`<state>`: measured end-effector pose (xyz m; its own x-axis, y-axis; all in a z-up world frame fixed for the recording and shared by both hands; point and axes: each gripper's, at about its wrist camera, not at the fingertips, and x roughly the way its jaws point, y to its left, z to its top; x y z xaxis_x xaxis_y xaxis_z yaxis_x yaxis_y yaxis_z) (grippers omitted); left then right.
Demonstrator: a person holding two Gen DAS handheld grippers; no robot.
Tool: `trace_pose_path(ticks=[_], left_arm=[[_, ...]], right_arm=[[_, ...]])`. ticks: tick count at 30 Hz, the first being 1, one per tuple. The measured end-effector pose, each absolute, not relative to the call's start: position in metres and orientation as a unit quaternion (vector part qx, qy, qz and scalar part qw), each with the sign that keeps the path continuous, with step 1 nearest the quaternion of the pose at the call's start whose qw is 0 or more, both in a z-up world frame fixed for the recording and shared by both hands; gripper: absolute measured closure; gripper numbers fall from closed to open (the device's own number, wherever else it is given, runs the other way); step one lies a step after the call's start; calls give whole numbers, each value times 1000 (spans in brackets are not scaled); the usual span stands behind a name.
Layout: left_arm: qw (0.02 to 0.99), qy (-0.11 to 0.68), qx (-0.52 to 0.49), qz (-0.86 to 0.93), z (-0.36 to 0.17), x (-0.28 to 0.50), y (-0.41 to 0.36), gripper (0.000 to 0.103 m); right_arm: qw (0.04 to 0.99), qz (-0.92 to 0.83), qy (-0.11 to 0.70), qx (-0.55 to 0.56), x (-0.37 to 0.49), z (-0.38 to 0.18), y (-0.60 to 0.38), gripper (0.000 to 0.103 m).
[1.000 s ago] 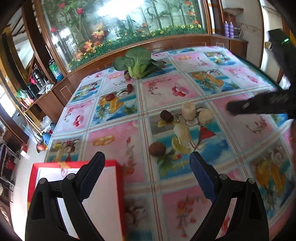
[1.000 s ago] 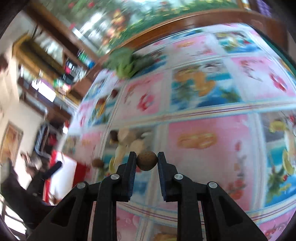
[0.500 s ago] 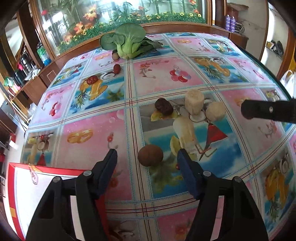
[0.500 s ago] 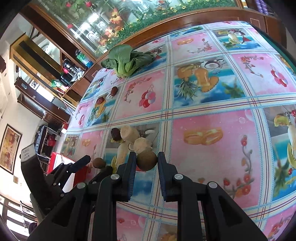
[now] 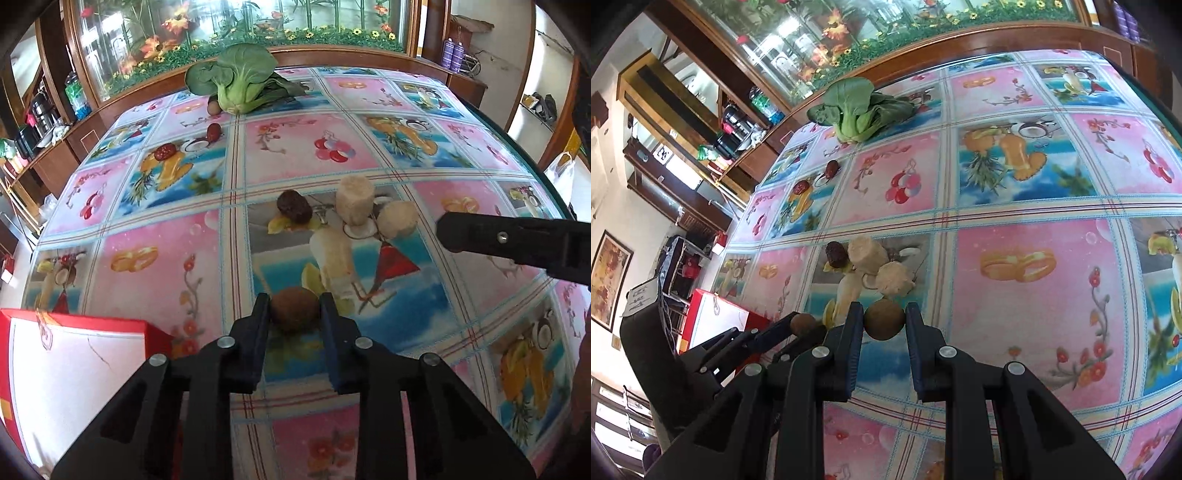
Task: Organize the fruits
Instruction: 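Grasp a brown round ball with the right gripper while the left grasps another, then carry both brown balls over the white tray and open both grippers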
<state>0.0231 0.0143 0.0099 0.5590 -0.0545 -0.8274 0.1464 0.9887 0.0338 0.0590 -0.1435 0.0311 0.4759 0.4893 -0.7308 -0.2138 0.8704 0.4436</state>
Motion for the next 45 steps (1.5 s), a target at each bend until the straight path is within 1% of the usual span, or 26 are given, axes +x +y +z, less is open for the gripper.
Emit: trace_pose_path(ticks=[7, 13, 19, 25, 27, 34, 39, 45], left_arm=[[896, 439, 36, -55, 28, -10, 4, 74], [918, 392, 49, -42, 51, -60, -8, 74], [937, 345, 57, -15, 75, -106, 1, 74], [948, 312, 57, -5, 91, -134, 13, 74], [951, 305, 56, -5, 94, -142, 17, 74], [956, 290, 52, -6, 101, -166, 25, 74], [959, 279, 48, -6, 106, -183, 29, 74], [963, 266, 46, -1, 112, -200, 37, 74]], right_arm=[[847, 213, 471, 123, 56, 28, -130, 81], [860, 198, 457, 112, 50, 24, -126, 81], [890, 182, 401, 114, 15, 31, -128, 81], [921, 178, 310, 153, -45, 52, -141, 81], [919, 193, 291, 181, -65, 52, -146, 81], [924, 192, 259, 204, -105, 64, -152, 81], [931, 203, 236, 190, -130, 81, -144, 81], [932, 222, 232, 170, -142, 86, -117, 81]])
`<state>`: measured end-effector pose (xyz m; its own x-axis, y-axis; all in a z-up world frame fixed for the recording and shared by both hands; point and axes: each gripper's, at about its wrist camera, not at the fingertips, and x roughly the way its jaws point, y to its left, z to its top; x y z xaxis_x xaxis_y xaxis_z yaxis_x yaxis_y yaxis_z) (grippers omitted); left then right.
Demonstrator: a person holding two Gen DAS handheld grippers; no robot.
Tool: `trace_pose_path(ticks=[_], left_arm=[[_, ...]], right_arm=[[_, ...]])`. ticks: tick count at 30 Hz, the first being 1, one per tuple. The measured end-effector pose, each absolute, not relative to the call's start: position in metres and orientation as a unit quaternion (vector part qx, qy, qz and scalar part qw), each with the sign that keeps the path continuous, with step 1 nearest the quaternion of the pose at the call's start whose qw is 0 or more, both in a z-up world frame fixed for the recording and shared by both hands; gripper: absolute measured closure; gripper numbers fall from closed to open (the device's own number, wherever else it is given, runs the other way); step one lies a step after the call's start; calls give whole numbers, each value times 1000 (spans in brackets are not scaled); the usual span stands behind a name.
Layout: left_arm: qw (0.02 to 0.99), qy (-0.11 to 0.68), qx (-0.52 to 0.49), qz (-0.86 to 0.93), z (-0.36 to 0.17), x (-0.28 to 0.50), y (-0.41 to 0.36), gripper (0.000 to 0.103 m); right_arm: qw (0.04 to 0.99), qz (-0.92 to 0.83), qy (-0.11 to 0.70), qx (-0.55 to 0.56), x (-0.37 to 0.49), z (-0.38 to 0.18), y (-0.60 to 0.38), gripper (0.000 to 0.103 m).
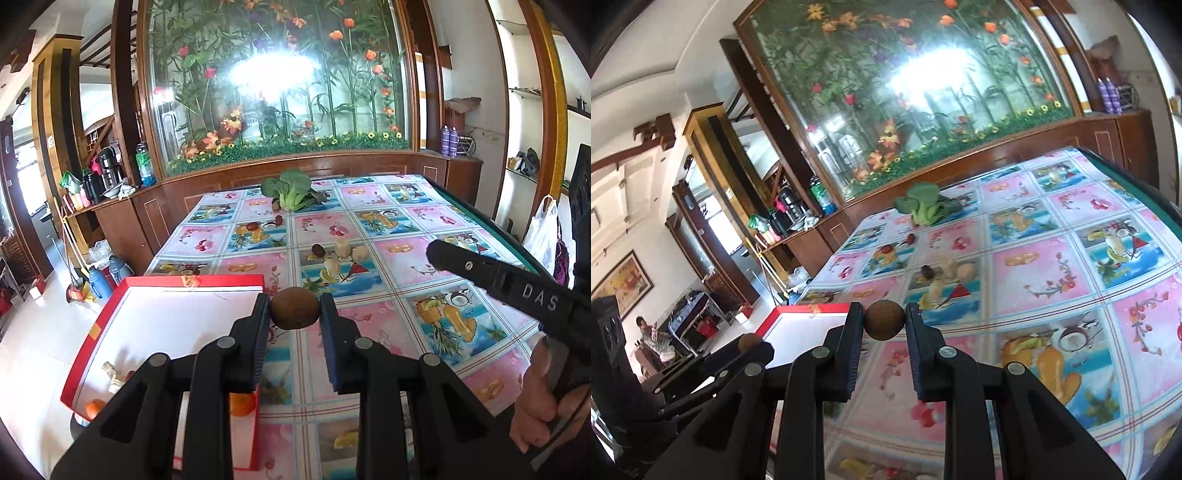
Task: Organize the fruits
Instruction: 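Carry both brown balls over the white tray and open both grippers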
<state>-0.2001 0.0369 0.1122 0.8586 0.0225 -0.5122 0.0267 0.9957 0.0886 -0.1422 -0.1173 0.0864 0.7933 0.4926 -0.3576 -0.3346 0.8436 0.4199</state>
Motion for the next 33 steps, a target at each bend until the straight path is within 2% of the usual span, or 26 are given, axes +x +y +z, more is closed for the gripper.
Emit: trace_pose_path(ticks=[13, 33], left_arm=[[968, 251, 14, 26, 114, -218, 89, 74], [953, 284, -43, 94, 67, -207, 182, 74]], right_arm=[[931, 250, 237, 123, -152, 88, -53, 81], [907, 300, 294, 29, -151, 48, 53, 81]])
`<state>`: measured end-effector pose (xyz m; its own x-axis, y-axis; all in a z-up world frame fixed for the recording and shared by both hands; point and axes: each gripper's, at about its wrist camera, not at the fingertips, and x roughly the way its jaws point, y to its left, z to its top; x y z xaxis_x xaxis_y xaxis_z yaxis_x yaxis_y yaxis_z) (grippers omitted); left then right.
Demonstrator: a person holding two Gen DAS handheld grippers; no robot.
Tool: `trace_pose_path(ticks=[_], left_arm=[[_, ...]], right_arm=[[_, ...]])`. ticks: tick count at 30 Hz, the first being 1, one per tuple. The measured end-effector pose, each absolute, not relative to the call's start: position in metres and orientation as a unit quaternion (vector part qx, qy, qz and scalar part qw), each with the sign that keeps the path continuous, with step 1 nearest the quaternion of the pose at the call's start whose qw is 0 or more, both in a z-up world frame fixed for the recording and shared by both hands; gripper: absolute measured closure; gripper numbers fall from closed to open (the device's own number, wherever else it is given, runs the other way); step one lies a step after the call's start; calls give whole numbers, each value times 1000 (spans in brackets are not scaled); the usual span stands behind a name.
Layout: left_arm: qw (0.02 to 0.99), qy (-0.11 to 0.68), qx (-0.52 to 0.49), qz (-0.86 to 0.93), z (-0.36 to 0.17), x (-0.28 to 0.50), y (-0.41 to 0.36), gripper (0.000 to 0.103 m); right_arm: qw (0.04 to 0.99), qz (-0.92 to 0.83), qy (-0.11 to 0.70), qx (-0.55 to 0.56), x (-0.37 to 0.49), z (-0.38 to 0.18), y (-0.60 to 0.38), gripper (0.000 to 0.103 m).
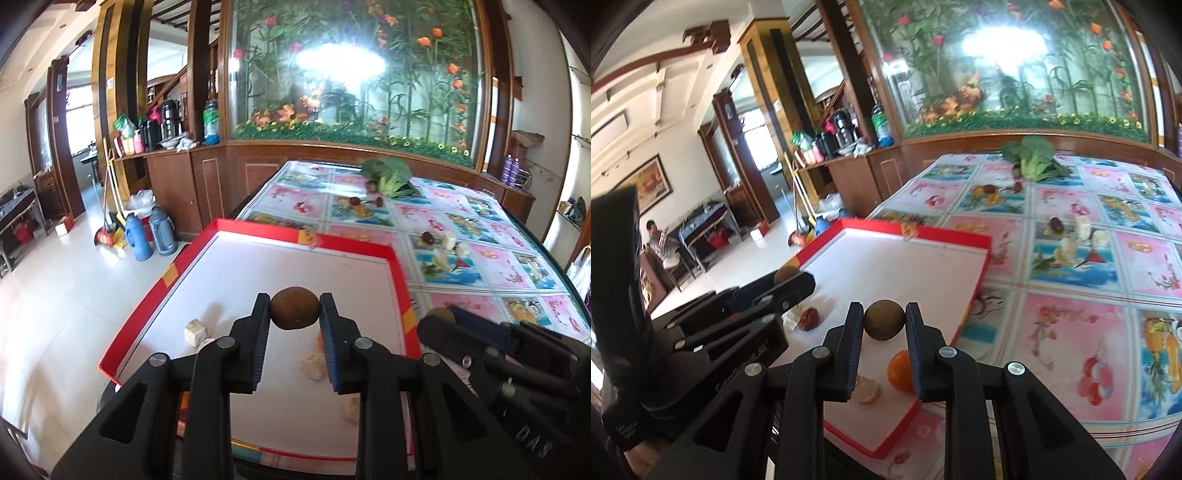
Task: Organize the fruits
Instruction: 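Carry both brown balls over the white tray and open both grippers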
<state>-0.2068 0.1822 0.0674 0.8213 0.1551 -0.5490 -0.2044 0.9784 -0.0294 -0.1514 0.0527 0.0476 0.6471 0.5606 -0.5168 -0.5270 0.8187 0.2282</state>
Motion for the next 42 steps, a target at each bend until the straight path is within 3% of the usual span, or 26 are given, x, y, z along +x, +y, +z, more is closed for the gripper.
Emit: trace_pose_path(ticks=[19, 42], left_arm=[[935, 328, -42, 124, 27, -194, 206, 74], [931, 332, -34, 151, 24, -186, 215, 74]], right_arm=[[890, 319, 327, 5, -152, 22, 77, 81], [876, 333, 349, 4, -146, 16, 87, 81]])
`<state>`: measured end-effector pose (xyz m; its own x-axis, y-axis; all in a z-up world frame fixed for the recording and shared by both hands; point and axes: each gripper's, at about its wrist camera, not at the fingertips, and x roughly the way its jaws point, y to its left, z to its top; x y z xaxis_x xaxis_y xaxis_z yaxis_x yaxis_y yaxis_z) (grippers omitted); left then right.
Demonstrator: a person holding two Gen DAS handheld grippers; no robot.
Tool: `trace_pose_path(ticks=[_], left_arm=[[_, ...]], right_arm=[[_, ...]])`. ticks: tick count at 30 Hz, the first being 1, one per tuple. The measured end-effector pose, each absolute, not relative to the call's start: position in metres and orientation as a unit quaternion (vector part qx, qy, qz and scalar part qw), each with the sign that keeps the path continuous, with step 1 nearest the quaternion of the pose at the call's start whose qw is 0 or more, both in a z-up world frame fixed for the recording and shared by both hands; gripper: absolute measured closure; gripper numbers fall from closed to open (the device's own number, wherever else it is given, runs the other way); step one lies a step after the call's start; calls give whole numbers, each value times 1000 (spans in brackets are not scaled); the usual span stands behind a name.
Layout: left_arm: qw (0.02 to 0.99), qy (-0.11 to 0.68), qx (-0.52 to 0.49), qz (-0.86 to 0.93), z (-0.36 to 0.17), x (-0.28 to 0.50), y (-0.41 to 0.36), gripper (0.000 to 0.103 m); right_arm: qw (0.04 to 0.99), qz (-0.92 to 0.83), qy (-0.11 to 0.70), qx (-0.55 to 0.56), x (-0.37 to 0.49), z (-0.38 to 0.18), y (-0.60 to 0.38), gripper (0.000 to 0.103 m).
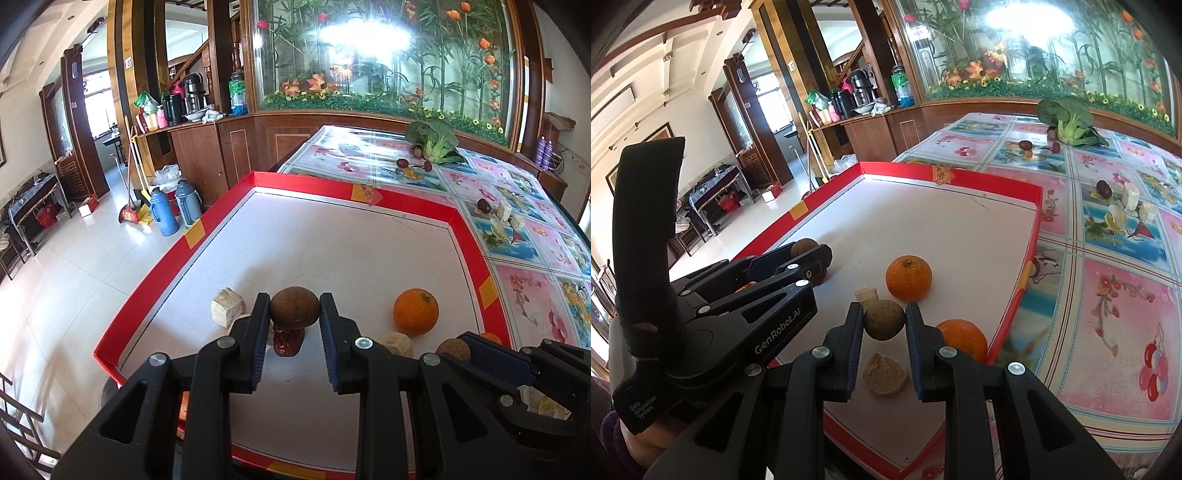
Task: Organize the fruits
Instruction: 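Carry both brown balls over the white tray and open both grippers, then move both grippers back toward the remaining items on the tablecloth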
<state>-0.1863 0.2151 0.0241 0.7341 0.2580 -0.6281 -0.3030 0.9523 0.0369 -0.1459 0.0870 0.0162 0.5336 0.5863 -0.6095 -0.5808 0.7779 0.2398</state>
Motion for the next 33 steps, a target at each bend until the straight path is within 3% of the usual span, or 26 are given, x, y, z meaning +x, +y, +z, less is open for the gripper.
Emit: trace_pose_path(ticks=[6, 10, 12, 20, 33], left_arm=[[928, 337, -31, 157, 25, -185, 214, 70], [927, 333, -29, 168, 26, -185, 213, 46], [928, 333, -28, 168, 26, -185, 213, 45], [932, 312, -21, 184, 34, -189, 210, 18], [944, 294, 16, 151, 49, -182, 163, 14]], right_arm=[[871, 342, 354, 11, -144, 15, 85, 81], [865, 352, 357, 17, -143, 15, 82, 81], [863, 357, 357, 23, -143, 15, 80, 80], [864, 371, 334, 71, -142, 22, 55, 77], [899, 281, 311, 128, -102, 39, -32, 73]])
